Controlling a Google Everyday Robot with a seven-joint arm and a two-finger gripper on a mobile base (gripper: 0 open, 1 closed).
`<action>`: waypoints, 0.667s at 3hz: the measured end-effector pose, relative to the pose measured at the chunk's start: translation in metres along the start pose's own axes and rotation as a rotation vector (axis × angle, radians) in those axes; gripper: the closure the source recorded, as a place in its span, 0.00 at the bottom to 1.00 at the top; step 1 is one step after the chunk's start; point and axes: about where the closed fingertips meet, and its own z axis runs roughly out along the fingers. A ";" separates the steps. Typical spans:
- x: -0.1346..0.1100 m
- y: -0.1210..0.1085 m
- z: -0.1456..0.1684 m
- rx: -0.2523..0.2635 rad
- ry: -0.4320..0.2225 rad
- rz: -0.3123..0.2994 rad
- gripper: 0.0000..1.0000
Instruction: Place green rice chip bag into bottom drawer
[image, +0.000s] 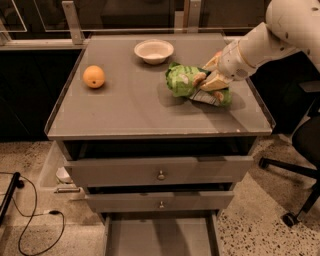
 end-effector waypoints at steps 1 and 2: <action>-0.006 0.010 -0.004 -0.007 -0.019 0.002 1.00; -0.023 0.038 -0.031 0.010 -0.059 -0.009 1.00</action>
Offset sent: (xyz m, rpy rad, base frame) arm -0.1094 0.0017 0.0539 0.0894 -0.0497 0.0272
